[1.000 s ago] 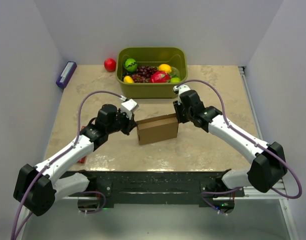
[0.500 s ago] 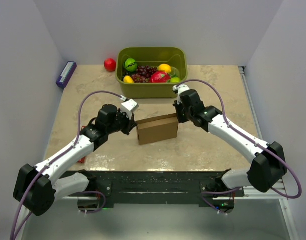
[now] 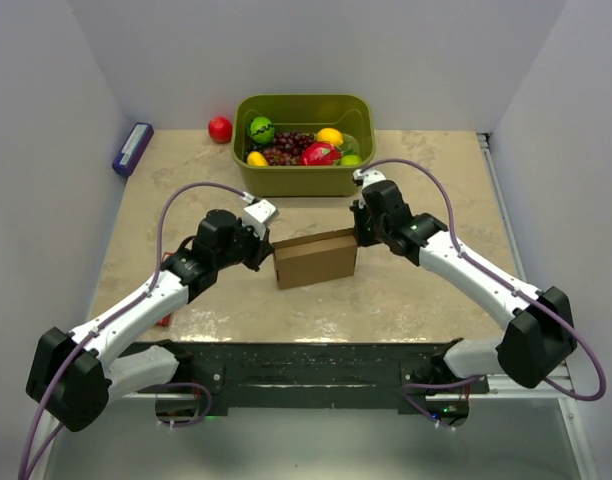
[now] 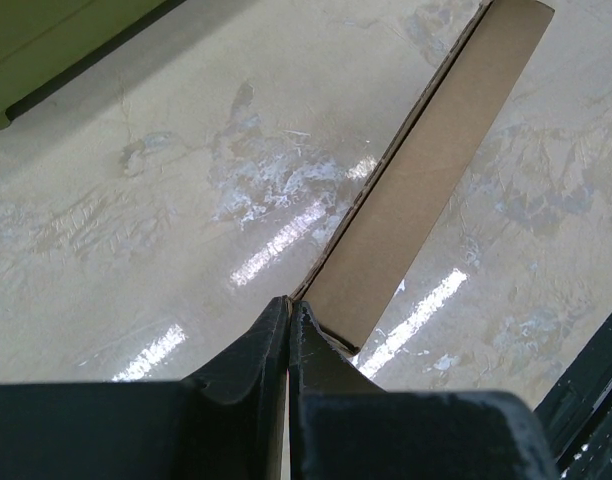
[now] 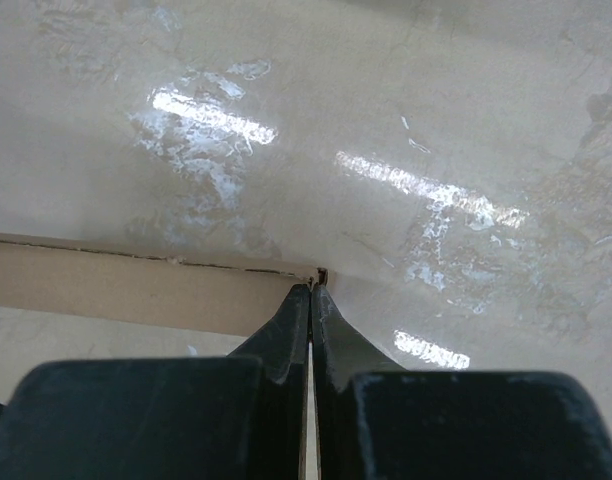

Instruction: Fold the paper box

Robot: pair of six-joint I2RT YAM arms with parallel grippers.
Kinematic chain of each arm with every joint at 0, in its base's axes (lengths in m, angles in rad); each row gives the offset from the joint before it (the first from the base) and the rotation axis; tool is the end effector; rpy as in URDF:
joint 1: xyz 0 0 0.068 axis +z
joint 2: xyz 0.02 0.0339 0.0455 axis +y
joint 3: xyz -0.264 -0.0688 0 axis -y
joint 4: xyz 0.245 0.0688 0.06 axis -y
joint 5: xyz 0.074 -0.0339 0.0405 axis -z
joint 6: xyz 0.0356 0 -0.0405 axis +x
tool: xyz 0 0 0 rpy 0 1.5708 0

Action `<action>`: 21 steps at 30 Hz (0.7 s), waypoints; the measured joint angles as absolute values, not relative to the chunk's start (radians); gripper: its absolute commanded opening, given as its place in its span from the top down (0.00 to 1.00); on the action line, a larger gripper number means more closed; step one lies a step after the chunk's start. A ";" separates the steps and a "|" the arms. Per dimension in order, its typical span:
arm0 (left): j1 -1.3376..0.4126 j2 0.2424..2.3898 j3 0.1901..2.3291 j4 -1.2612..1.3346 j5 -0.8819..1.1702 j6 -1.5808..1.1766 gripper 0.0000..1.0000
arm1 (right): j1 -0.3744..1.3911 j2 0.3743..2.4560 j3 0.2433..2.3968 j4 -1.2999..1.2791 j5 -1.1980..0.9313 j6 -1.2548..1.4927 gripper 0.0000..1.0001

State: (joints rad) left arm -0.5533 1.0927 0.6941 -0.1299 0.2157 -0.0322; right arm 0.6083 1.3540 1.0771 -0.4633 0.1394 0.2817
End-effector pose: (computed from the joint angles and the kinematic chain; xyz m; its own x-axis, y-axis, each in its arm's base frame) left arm 0.2015 -0.1334 0.2533 -0.4504 0.2412 -0.8596 0.6564 0.7421 -0.1357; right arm 0.2457 0.1651 0.2884 -0.6656 -0.1280 -0.7353 -0.3089 0.9441 0.1152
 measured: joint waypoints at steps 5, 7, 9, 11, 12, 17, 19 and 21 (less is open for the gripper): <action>-0.559 1.093 0.694 -0.130 0.209 -0.032 1.00 | 0.608 1.316 1.036 -0.446 0.139 0.323 1.00; -0.560 1.093 0.694 -0.129 0.208 -0.032 1.00 | 0.609 1.297 1.017 -0.440 0.138 0.339 1.00; -0.562 1.093 0.694 -0.129 0.208 -0.032 1.00 | 0.609 1.282 1.003 -0.433 0.138 0.355 1.00; -0.564 1.093 0.696 -0.129 0.206 -0.032 1.00 | 0.608 1.274 0.990 -0.423 0.138 0.368 1.00; -0.565 1.093 0.696 -0.129 0.205 -0.032 1.00 | 0.608 1.269 0.982 -0.416 0.138 0.377 1.00; -0.566 1.093 0.696 -0.129 0.203 -0.032 1.00 | 0.609 1.234 0.934 -0.377 0.136 0.422 1.00; -0.569 1.093 0.696 -0.129 0.200 -0.032 1.00 | 0.609 1.220 0.918 -0.367 0.134 0.436 1.00; -0.571 1.093 0.696 -0.129 0.197 -0.032 1.00 | 0.609 1.203 0.902 -0.359 0.134 0.450 1.00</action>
